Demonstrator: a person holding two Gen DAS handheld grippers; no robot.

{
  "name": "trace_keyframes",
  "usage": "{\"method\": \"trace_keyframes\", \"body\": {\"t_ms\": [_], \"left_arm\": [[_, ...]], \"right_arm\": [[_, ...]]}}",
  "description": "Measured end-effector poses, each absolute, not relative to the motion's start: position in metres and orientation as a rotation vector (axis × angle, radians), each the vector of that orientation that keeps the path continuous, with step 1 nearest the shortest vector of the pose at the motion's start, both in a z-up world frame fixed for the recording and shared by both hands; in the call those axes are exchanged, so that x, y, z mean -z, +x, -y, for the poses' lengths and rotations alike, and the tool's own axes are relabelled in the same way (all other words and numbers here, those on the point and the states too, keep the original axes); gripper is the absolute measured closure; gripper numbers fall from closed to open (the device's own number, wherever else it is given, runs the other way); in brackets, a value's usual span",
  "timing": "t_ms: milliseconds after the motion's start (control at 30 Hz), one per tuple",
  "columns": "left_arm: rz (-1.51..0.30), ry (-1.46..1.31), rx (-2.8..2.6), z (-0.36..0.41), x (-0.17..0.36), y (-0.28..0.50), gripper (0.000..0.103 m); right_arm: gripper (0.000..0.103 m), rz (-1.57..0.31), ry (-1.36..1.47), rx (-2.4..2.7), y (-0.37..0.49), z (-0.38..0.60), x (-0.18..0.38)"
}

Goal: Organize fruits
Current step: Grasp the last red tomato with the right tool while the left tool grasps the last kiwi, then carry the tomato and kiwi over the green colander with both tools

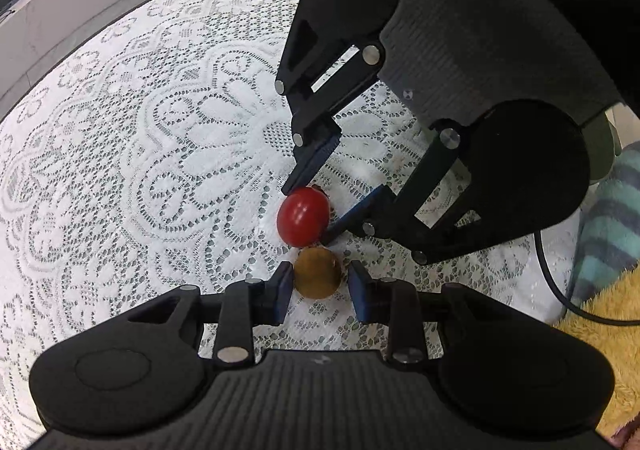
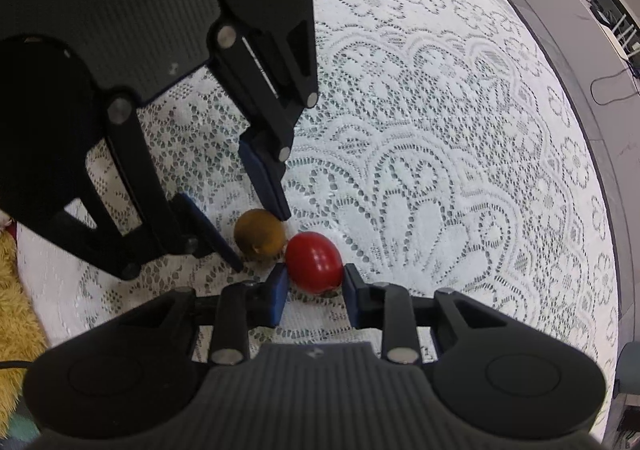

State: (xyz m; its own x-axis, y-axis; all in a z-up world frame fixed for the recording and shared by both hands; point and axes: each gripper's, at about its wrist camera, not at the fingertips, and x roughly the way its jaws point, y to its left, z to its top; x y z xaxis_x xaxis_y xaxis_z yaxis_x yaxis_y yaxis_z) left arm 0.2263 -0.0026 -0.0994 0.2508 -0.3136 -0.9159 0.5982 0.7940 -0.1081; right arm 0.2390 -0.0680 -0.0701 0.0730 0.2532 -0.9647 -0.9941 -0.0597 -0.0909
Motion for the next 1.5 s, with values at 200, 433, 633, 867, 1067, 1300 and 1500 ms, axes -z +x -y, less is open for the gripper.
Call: {"method": "trace_keyframes", "body": {"t_ms": [200,433,633,867,1067,1300,1500], "left_arm": [[-1.175,0.280,0.600,0.005,0.097,0.219,0.074],[-1.174,0.283,0.532,0.004,0.091,0.218,0.074],[-1.165,0.321,0.494,0.005,0.072,0.203,0.074],[-1.155,0.333,0.413,0.010,0.051,0.178,0.074],[-1.120,0.323,0.382,0.023,0.031,0.154,0.074],[-1.090,0.309,0.361,0.043,0.013,0.131,0.074],[-1.041,0.283,0.362,0.064,-0.002,0.122,0.074]], "right_arm": [[0.077,-0.918,-1.108,-1.280,0.238,0.070,0.071],[0.078,-0.900,-1.123,-1.234,0.230,0.070,0.069],[0.078,-0.866,-1.121,-1.218,0.215,0.079,0.050],[0.078,-0.817,-1.131,-1.177,0.192,0.093,0.024],[0.078,-0.807,-1.054,-1.130,0.168,0.112,0.002],[0.078,-0.872,-0.906,-1.090,0.146,0.139,-0.011],[0.078,-0.921,-0.753,-1.028,0.138,0.175,-0.025]]}}
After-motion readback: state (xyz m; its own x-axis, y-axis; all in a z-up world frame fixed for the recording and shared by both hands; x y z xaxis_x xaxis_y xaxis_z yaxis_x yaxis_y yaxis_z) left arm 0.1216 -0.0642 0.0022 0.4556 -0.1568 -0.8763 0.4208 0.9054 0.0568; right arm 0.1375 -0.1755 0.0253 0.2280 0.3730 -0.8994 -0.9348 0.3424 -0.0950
